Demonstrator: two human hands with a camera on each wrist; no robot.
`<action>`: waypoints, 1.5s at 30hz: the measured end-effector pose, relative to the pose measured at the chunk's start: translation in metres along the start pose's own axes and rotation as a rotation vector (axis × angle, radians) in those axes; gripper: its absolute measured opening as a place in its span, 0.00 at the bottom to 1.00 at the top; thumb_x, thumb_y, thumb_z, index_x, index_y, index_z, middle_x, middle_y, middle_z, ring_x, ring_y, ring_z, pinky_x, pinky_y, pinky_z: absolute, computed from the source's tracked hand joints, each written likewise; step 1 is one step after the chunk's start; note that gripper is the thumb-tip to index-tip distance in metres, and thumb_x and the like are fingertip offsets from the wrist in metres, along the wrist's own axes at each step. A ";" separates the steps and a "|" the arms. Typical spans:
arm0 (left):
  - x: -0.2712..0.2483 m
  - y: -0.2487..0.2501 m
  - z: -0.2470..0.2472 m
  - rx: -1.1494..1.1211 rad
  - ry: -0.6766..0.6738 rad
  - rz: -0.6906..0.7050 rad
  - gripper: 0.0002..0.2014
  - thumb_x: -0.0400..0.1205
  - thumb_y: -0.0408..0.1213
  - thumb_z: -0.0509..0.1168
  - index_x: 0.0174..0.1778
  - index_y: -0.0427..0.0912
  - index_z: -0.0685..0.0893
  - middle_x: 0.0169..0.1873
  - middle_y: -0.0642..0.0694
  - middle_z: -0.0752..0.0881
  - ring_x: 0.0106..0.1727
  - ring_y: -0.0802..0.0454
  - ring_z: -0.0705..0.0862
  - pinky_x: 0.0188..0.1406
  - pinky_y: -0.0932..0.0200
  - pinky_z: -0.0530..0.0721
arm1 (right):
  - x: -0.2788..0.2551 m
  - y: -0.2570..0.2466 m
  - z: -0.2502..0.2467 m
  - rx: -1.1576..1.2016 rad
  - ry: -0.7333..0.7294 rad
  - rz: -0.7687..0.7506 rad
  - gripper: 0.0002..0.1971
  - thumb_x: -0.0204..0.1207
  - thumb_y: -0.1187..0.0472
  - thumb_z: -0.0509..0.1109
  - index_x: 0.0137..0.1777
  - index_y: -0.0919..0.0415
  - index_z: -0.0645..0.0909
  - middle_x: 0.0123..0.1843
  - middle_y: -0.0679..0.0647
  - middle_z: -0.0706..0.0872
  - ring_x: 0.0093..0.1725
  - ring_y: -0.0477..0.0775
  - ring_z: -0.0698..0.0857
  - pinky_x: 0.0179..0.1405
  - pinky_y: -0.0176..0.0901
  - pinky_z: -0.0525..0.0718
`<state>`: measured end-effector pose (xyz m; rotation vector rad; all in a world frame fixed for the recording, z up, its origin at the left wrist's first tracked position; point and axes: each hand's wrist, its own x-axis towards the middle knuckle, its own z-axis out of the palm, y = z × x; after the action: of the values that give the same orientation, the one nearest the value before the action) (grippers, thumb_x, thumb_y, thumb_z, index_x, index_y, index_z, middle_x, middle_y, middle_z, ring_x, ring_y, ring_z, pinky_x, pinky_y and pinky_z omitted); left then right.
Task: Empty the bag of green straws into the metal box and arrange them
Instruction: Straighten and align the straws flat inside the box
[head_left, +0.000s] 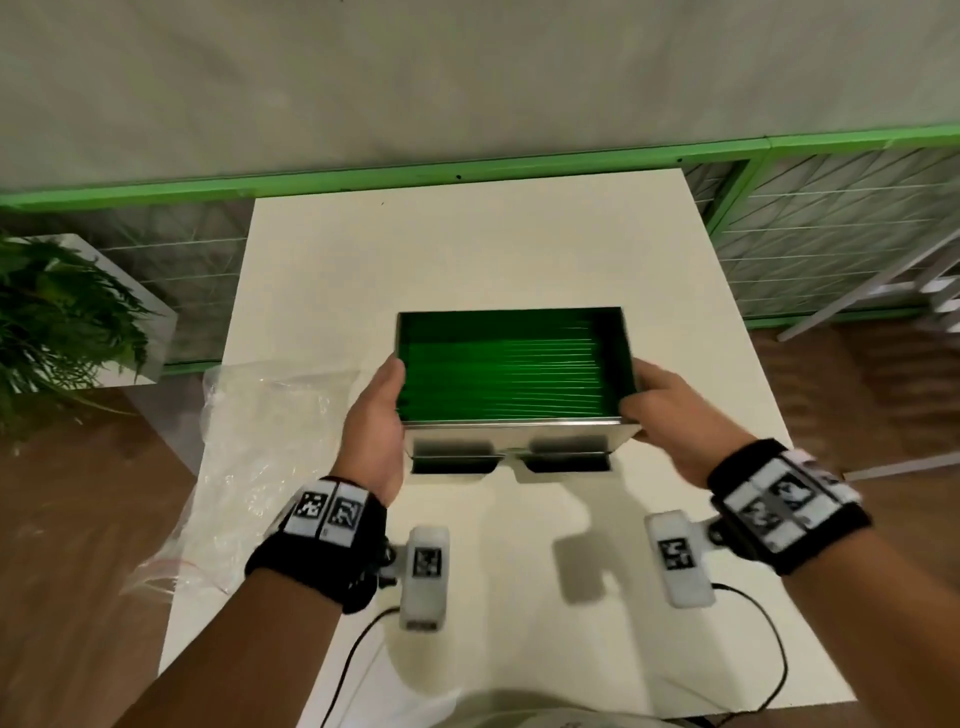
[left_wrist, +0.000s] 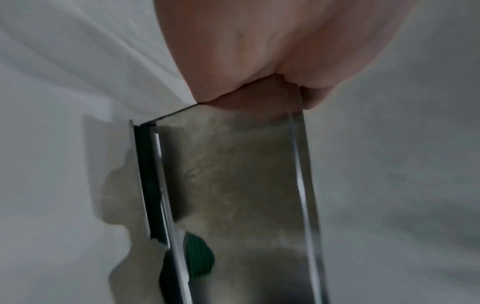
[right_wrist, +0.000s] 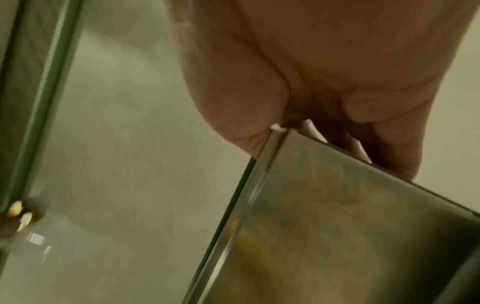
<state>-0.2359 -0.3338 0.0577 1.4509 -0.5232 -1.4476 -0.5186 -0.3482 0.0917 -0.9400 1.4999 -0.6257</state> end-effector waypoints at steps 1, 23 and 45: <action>-0.012 -0.003 0.011 0.111 -0.102 0.039 0.31 0.84 0.56 0.64 0.83 0.46 0.74 0.78 0.49 0.80 0.81 0.49 0.75 0.83 0.41 0.68 | -0.004 -0.001 -0.013 0.069 0.025 0.009 0.30 0.70 0.85 0.52 0.60 0.59 0.85 0.56 0.63 0.91 0.47 0.53 0.89 0.40 0.42 0.81; -0.055 0.032 0.018 0.427 -0.182 -0.002 0.33 0.73 0.13 0.51 0.65 0.46 0.85 0.58 0.47 0.93 0.64 0.45 0.89 0.65 0.46 0.85 | -0.049 -0.014 -0.017 0.075 0.120 -0.039 0.29 0.70 0.77 0.59 0.60 0.50 0.90 0.36 0.52 0.89 0.32 0.52 0.81 0.36 0.42 0.77; -0.077 0.030 -0.009 0.568 -0.207 0.058 0.37 0.73 0.15 0.50 0.71 0.54 0.78 0.63 0.52 0.89 0.67 0.50 0.86 0.71 0.43 0.83 | -0.058 0.002 0.006 0.156 0.189 -0.135 0.34 0.69 0.84 0.56 0.63 0.53 0.89 0.38 0.44 0.93 0.38 0.46 0.91 0.35 0.33 0.84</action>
<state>-0.2329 -0.2790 0.1197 1.7040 -1.1688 -1.4774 -0.5149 -0.2981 0.1209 -0.8855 1.5374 -0.9379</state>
